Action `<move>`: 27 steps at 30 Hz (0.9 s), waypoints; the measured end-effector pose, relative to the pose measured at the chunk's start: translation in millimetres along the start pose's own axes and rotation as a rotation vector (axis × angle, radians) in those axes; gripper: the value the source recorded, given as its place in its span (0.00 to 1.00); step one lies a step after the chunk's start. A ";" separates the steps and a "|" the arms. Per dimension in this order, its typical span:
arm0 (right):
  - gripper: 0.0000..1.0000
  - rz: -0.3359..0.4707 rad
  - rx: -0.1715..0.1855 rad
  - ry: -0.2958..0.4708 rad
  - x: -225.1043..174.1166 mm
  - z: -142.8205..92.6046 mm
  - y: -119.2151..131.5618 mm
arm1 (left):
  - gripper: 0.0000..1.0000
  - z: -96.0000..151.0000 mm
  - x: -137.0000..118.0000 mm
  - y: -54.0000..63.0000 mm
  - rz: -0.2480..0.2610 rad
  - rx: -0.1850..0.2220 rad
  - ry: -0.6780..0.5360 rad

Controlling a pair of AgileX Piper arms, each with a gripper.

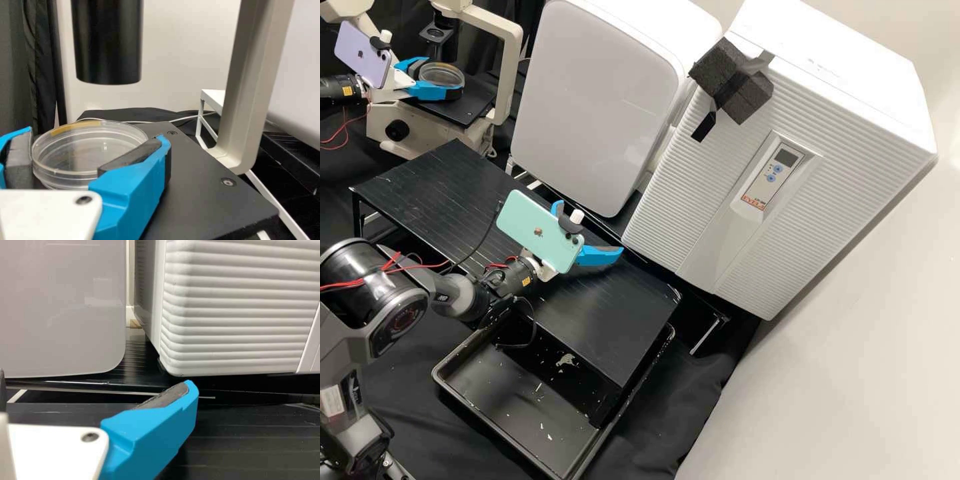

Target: Place the petri dish on the bench

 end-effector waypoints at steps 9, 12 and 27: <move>1.00 0.000 0.000 0.000 0.0 0.0 0.0 | 0.00 10.4 -35.3 -1.6 -0.035 0.054 -0.056; 1.00 0.000 0.000 0.000 0.0 0.0 0.0 | 0.00 15.3 -46.1 0.0 -0.038 0.071 -0.081; 1.00 0.000 0.000 0.000 0.0 0.0 0.0 | 0.00 76.9 -93.9 15.6 0.033 0.094 -0.350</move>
